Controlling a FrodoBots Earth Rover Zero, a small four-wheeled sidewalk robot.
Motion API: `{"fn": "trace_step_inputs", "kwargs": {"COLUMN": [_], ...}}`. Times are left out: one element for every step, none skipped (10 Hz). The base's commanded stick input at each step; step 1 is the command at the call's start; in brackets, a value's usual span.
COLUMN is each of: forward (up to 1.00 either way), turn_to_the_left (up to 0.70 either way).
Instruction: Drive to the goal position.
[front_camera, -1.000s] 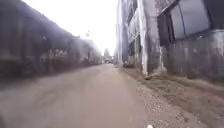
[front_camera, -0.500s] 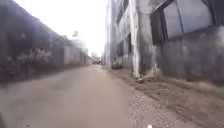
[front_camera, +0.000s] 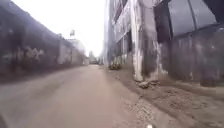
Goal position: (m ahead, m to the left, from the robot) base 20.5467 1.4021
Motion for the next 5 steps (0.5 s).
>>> {"fn": "trace_step_inputs", "kwargs": {"forward": [1.00, 1.00, 1.00, 1.00, 1.00], "turn_to_the_left": [0.25, 0.07, 0.00, 0.00, 0.00]}}
